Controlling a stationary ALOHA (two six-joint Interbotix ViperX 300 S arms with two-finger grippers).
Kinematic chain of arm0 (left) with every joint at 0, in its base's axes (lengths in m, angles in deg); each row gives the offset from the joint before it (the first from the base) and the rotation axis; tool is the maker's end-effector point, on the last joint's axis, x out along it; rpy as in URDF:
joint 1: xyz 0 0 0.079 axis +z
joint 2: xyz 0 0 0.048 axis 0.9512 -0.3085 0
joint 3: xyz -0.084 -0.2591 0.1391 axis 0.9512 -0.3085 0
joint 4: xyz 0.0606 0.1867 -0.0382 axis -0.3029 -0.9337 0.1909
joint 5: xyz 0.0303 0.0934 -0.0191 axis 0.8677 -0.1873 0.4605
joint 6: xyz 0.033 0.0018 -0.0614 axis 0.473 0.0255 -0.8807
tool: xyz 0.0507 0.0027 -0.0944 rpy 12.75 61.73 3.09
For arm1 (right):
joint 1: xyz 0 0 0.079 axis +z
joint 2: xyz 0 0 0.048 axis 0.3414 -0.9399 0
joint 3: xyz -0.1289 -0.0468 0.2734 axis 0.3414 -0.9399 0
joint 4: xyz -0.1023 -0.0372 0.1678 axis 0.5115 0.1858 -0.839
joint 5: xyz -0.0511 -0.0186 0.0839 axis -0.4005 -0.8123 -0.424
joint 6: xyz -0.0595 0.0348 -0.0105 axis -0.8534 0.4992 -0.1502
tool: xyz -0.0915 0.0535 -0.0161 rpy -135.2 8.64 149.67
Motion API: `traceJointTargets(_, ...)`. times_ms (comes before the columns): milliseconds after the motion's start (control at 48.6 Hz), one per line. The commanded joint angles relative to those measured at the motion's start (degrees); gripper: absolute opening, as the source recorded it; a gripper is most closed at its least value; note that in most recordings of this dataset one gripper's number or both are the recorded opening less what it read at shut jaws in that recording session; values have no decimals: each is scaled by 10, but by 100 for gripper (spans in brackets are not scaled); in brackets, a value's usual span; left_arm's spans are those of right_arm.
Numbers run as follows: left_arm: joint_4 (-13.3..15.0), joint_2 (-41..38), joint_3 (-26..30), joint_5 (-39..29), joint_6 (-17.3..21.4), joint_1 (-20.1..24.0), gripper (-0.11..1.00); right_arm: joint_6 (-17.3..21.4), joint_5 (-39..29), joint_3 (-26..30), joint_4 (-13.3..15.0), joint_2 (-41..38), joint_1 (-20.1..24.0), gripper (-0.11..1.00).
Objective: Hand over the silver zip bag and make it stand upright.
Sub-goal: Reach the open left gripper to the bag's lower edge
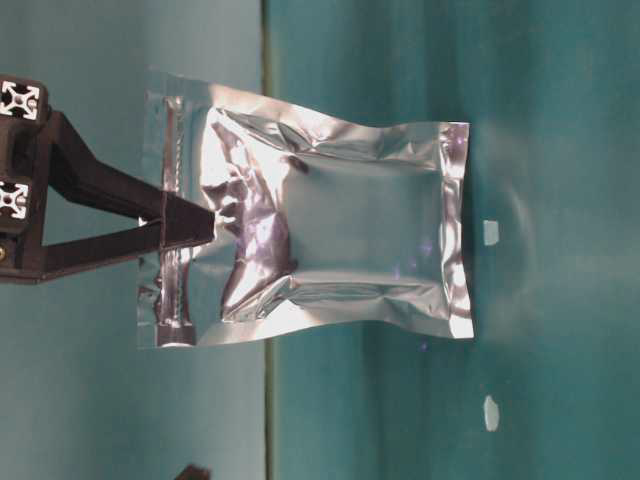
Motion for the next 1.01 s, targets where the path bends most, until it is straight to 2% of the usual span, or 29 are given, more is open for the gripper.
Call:
traceJointTargets(0, -2, -26, 19, 17, -3, -14, 91, 2, 3, 9, 2, 7, 2, 4)
traceJointTargets(309, -2, -133, 47, 67, -4, -15, 91, 2, 3, 9, 2, 7, 2, 4)
traceJointTargets(721, -2, -258, 77, 170, -4, 19, 91, 3, 4, 9, 2, 7, 2, 4)
traceJointTargets(988, -2, -316, 120, 184, -3, 16, 91, 4, 4, 8, 2, 7, 1, 4)
